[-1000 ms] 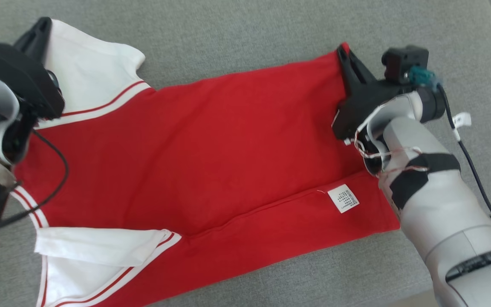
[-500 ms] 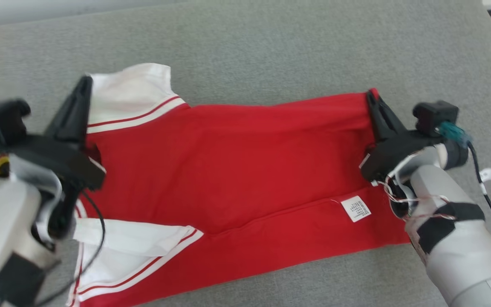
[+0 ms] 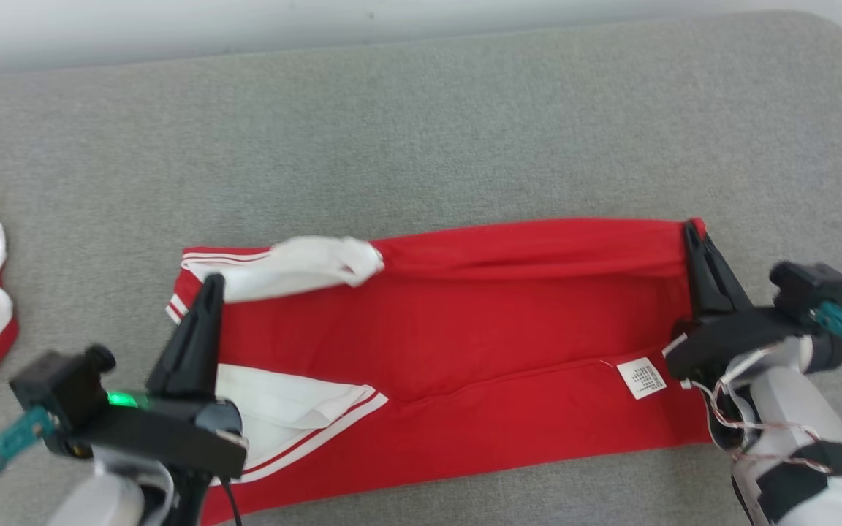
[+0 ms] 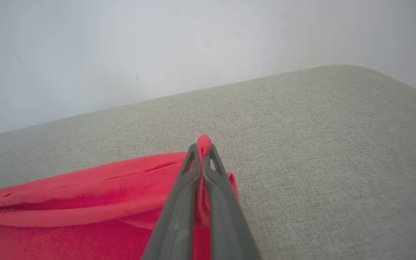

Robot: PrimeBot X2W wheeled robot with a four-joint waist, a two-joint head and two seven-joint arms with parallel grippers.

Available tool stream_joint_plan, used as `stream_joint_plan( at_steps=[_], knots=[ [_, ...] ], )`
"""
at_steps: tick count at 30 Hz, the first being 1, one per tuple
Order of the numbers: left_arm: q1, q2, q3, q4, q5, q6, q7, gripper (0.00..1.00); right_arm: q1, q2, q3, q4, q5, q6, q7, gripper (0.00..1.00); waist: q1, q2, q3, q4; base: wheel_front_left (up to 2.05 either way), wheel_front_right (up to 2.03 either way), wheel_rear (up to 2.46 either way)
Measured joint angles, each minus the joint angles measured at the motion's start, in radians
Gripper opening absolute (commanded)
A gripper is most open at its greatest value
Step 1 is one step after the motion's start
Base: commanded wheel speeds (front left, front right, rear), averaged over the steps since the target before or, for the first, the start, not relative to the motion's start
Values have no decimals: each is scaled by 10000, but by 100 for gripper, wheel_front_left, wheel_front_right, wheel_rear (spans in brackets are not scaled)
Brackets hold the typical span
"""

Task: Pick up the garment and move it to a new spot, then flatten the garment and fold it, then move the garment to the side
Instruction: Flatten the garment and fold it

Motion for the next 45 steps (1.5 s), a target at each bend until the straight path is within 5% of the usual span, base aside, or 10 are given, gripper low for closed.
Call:
stream_joint_plan(
  at_steps=[7,16,17,18,19,20,31,45],
  knots=[
    [1360,-430,148,-504,10,311,-161,0,1441,27,-826,-1231,263,0,0,0,0,0,-301,237,0,0,0],
    [2490,-882,418,-4,295,142,-224,0,2587,128,-1106,-1498,430,0,-2,0,1,-1,-579,361,0,0,0],
    [2550,-922,416,113,339,123,-236,0,2615,127,-1078,-1400,435,0,-2,29,0,0,-602,371,0,0,0],
    [2586,-957,428,217,401,117,-244,36,2628,123,-1043,-1358,435,0,-2,91,1,0,-624,379,0,0,0],
    [2594,-1007,476,286,502,113,-244,85,2634,127,-1051,-1367,435,0,0,100,1,0,-645,386,0,0,0],
    [2594,-1055,531,337,700,107,-244,100,2633,128,-1055,-1379,435,0,0,100,2,0,-665,394,0,0,0],
    [2976,-1833,2539,153,3258,73,-245,100,2663,23,-1112,-1756,347,0,107,100,1,0,-984,395,0,0,0],
    [3621,-2915,4126,460,5925,-428,-245,100,2296,-84,-1565,-297,-209,0,1582,100,2,1,-1289,782,0,0,0]
  ],
)
